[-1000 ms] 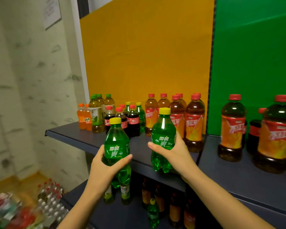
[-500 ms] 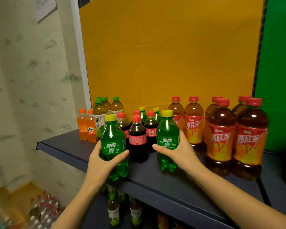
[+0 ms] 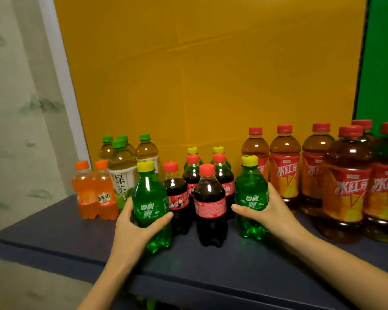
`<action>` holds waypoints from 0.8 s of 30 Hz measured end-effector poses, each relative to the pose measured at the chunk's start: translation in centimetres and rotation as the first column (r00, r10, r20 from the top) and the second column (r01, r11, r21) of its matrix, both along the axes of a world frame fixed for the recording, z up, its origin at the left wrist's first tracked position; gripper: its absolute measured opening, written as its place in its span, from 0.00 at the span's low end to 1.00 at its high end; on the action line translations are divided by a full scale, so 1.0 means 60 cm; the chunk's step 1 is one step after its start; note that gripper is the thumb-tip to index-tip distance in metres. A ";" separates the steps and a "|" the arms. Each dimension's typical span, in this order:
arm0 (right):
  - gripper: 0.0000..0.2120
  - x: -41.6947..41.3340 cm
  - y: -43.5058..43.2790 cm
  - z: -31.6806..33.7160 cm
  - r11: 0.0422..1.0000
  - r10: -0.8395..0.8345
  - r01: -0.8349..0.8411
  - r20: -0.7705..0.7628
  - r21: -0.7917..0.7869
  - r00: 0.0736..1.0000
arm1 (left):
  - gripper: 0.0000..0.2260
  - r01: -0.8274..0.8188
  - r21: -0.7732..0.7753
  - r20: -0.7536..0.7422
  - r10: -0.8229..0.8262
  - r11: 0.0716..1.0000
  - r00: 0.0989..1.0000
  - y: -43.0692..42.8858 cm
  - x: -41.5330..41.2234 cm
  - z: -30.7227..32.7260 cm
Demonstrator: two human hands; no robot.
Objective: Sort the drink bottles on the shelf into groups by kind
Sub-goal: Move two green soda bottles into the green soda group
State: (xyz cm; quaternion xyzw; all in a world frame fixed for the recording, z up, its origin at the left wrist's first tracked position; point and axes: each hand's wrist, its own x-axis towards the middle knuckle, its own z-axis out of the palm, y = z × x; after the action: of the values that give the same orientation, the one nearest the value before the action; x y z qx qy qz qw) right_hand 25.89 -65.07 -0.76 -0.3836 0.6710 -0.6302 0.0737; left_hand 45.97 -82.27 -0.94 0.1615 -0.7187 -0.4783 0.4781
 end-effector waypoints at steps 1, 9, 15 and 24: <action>0.42 0.003 -0.004 -0.001 1.000 -0.018 0.018 0.013 -0.004 1.000 | 0.25 0.021 -0.002 0.006 -0.021 1.000 1.000 -0.013 0.000 -0.001; 0.39 0.023 -0.015 -0.012 0.994 -0.098 0.101 0.088 -0.034 0.991 | 0.29 0.182 0.015 0.018 -0.182 0.983 0.983 -0.070 -0.001 -0.015; 0.43 0.044 -0.004 0.001 0.989 -0.142 0.137 0.079 0.063 0.987 | 0.27 0.272 0.052 0.026 -0.274 0.961 0.961 -0.074 0.004 -0.019; 0.21 0.141 0.011 0.056 0.942 -0.336 0.287 -0.513 -0.175 0.790 | 0.29 0.278 0.107 0.052 -0.285 0.955 0.957 -0.086 0.007 -0.029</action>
State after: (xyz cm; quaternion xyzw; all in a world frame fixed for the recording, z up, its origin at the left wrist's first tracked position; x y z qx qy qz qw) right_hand 34.34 -64.44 2.59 -0.4309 0.6902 -0.5301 -0.2384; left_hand 46.41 -87.43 -2.66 0.0967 -0.7256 -0.5707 0.3721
